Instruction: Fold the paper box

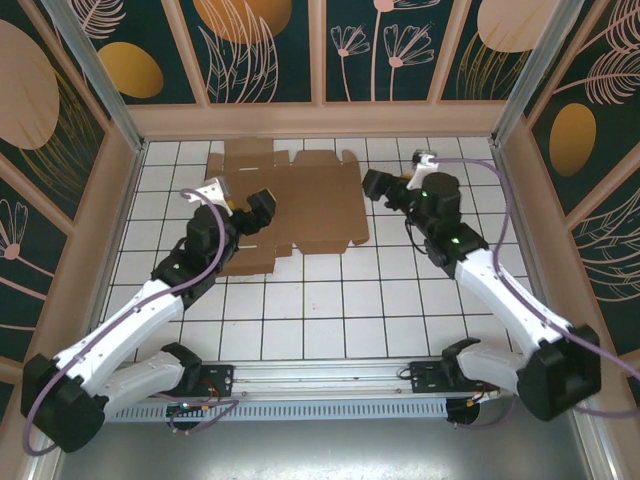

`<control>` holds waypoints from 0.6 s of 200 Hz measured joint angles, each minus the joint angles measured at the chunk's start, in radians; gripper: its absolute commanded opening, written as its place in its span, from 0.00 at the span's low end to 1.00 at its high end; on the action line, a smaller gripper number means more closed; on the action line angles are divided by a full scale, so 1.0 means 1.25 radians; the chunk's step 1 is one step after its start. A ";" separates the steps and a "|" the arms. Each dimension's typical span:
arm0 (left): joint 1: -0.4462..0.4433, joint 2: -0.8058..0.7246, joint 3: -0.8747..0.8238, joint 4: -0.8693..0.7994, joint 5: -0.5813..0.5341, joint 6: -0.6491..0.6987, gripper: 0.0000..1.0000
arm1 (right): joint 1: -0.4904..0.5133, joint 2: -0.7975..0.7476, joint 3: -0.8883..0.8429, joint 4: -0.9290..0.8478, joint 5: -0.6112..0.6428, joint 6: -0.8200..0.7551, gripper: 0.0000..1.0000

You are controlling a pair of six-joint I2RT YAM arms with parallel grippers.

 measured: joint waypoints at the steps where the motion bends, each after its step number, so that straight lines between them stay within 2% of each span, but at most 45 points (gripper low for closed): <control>1: 0.000 0.003 0.000 0.001 0.000 -0.002 0.77 | 0.001 0.006 0.002 -0.002 0.000 0.000 0.99; 15: 0.008 0.077 0.008 0.002 0.018 -0.031 0.41 | 0.027 0.120 0.052 -0.046 0.004 0.001 0.99; 23: 0.014 0.113 0.013 0.001 0.029 -0.042 0.24 | 0.041 0.171 0.075 -0.060 0.010 0.000 0.99; 30: 0.023 0.149 0.021 0.001 0.042 -0.055 0.17 | 0.052 0.223 0.101 -0.074 0.015 -0.005 0.98; 41: 0.038 0.200 0.037 0.002 0.059 -0.074 0.08 | 0.062 0.286 0.130 -0.079 0.017 -0.015 0.92; 46: 0.045 0.219 0.042 0.006 0.063 -0.082 0.00 | 0.064 0.314 0.141 -0.079 0.018 -0.022 0.88; 68: 0.081 0.286 0.046 0.039 0.083 -0.150 0.00 | 0.061 0.416 0.198 -0.083 0.013 -0.052 0.55; 77: 0.094 0.312 0.051 0.050 0.092 -0.170 0.00 | 0.057 0.467 0.238 -0.089 0.005 -0.062 0.34; 80: 0.099 0.325 0.057 0.049 0.093 -0.178 0.00 | 0.056 0.482 0.254 -0.091 0.001 -0.063 0.30; 95: 0.113 0.397 0.105 0.045 0.100 -0.191 0.00 | 0.045 0.557 0.327 -0.095 -0.004 -0.069 0.01; 120: 0.118 0.504 0.223 -0.016 0.090 -0.193 0.00 | 0.016 0.645 0.406 -0.117 -0.007 -0.086 0.00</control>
